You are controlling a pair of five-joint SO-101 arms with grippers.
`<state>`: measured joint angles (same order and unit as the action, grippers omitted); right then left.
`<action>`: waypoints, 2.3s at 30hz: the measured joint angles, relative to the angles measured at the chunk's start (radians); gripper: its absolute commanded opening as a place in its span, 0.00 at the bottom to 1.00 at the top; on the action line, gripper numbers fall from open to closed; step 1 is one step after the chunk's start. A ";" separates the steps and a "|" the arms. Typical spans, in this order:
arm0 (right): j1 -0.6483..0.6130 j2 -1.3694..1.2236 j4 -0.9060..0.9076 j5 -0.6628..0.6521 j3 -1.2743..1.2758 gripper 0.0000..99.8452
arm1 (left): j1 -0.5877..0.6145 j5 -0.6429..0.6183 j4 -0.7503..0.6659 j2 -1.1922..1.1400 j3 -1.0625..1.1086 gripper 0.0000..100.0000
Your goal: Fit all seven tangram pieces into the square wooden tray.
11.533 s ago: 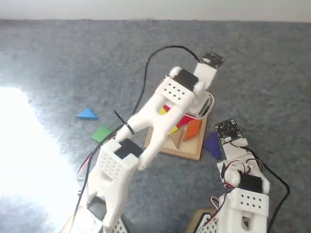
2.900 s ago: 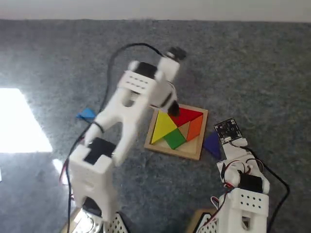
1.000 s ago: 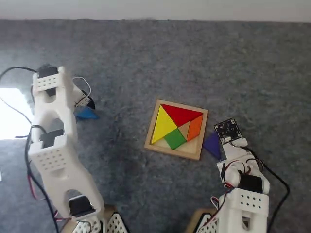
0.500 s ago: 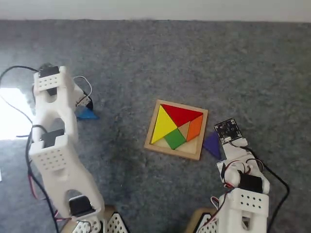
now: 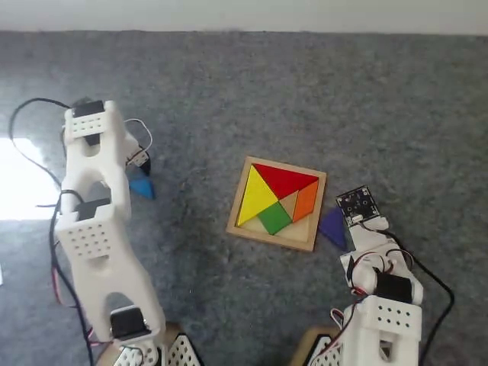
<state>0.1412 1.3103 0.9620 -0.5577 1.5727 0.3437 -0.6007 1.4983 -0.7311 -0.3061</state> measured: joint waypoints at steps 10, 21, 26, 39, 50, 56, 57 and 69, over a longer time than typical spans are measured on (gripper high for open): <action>0.000 0.000 0.000 0.000 0.000 0.22 | -0.133 0.210 0.032 -0.009 -0.020 0.26; 0.000 0.000 0.000 0.000 0.000 0.22 | -0.198 0.480 0.089 0.000 -0.009 0.28; 0.000 0.000 0.000 0.000 0.000 0.22 | -0.157 0.628 0.097 0.055 -0.006 0.24; 0.000 0.000 0.000 0.000 0.000 0.22 | -0.063 1.048 -0.238 0.519 0.470 0.24; 0.000 0.000 0.000 0.000 0.000 0.22 | -0.181 1.123 -0.304 0.560 0.644 0.23; 0.000 0.000 0.000 0.000 0.000 0.22 | -0.199 1.109 -0.316 0.483 0.644 0.19; 0.000 0.000 0.000 0.000 0.000 0.22 | -0.199 1.109 -0.316 0.476 0.644 0.19; 0.000 0.000 0.000 0.000 0.000 0.22 | -0.219 1.106 -0.290 0.508 0.680 0.19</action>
<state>0.1412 1.3103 0.9620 -0.5577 1.5727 0.1243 0.5056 1.2083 -0.2232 0.3736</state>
